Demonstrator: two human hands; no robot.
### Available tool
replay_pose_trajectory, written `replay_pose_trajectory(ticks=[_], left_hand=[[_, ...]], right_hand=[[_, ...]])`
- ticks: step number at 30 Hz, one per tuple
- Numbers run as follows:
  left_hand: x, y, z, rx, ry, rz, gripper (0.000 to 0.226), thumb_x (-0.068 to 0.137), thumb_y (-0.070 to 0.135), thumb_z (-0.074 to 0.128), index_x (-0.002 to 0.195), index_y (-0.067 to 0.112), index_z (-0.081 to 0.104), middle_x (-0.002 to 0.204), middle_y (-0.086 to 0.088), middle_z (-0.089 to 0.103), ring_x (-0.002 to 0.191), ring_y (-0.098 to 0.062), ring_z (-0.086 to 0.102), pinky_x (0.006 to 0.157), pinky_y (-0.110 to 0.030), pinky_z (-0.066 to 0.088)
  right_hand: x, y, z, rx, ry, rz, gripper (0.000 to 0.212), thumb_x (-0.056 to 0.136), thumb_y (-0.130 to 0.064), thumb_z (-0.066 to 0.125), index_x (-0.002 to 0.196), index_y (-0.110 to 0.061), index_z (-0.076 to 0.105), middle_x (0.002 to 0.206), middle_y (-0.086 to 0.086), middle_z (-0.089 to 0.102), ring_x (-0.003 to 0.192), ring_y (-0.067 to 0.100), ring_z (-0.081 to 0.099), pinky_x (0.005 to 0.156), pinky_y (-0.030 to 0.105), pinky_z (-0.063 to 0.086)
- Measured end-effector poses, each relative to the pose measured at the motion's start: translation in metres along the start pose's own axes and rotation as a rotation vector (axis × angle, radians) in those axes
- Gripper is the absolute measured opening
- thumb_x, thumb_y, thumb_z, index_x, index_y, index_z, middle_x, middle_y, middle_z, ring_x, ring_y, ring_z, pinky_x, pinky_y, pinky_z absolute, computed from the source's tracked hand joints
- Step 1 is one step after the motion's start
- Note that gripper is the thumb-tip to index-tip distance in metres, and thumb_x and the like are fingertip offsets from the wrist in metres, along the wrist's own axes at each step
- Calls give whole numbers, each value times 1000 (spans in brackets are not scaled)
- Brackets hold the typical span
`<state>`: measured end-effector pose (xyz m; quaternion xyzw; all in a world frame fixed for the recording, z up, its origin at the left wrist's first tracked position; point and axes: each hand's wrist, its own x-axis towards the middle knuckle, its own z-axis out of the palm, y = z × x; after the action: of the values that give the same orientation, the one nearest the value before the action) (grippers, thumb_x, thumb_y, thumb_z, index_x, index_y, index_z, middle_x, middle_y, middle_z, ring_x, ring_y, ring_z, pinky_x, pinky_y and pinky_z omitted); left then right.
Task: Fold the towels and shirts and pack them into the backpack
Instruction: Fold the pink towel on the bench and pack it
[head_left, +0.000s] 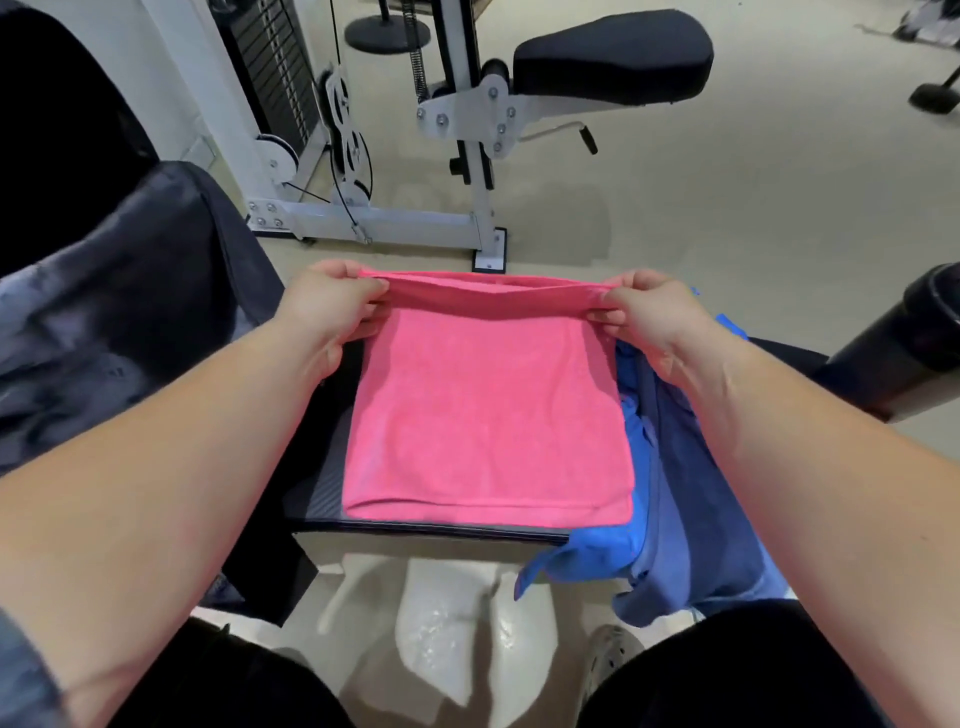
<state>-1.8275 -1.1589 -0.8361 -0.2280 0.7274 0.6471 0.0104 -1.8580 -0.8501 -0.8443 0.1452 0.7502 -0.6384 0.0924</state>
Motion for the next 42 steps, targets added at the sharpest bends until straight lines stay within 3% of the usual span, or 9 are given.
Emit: replay_pose_trajectory(ticks=[5,9,12,19,27,30,34,39,42], left_hand=[[-1,0,-6,63,36,122,15,92,3,66,84,16,63,91,-13,68,71,-20,65,67,-34,57],[-30,-12,-25,203,39,213,19,85,0,70,74,16,67,73,-11,66,70,-24,61,64,-33,51],[-59,-28,-44,525,-17,320,9,79,11,77,75,17,72,69,-4,70,63,-20,59,68,-33,48],[-104,-63,-59,1134,-125,625,13,77,17,76,73,26,68,75,6,56,74,-25,61,67,-36,50],[-110,-85,-49,1343,-156,579,8,85,23,63,80,23,69,80,5,44,82,-32,63,64,-34,48],[-114,-81,-51,1370,-203,527,20,84,44,66,77,26,70,81,6,53,85,-25,63,70,-33,50],[-116,-72,-46,1400,-62,516,50,86,68,53,67,24,65,77,3,55,74,-23,58,64,-33,49],[-102,-66,-4,1339,47,668,45,96,50,46,117,16,68,111,-10,64,104,-36,58,85,-45,52],[-88,-76,22,1434,-158,590,67,99,56,32,154,18,34,161,-11,31,145,-35,30,118,-55,27]], right_hand=[[-6,-6,-10,-2,6,-144,23,93,3,57,80,-16,60,79,7,65,75,17,65,67,25,51],[-49,9,-26,-245,-56,-278,23,85,7,64,78,-15,64,81,13,68,69,16,63,67,29,54],[-81,30,-37,-473,-112,-332,24,79,5,69,77,-19,68,84,5,75,78,26,70,78,41,57],[-125,63,-38,-857,-163,-474,18,77,-3,69,82,-21,67,91,-10,69,85,14,64,79,35,52],[-130,84,-30,-1142,-175,-515,25,77,-11,66,77,-30,51,93,-6,58,84,22,57,68,38,50],[-133,84,-32,-1231,-187,-541,16,77,-14,67,77,-26,56,91,-5,59,85,25,56,67,33,42],[-137,67,-25,-1461,-129,-613,34,74,-56,59,69,-23,52,74,-7,52,77,25,53,68,35,45],[-116,34,23,-1259,-9,-620,50,87,-69,47,88,-23,64,86,-2,61,83,24,59,68,35,49],[-93,40,54,-1358,-100,-528,56,95,-64,38,136,-28,53,137,10,50,128,34,46,103,47,42]])
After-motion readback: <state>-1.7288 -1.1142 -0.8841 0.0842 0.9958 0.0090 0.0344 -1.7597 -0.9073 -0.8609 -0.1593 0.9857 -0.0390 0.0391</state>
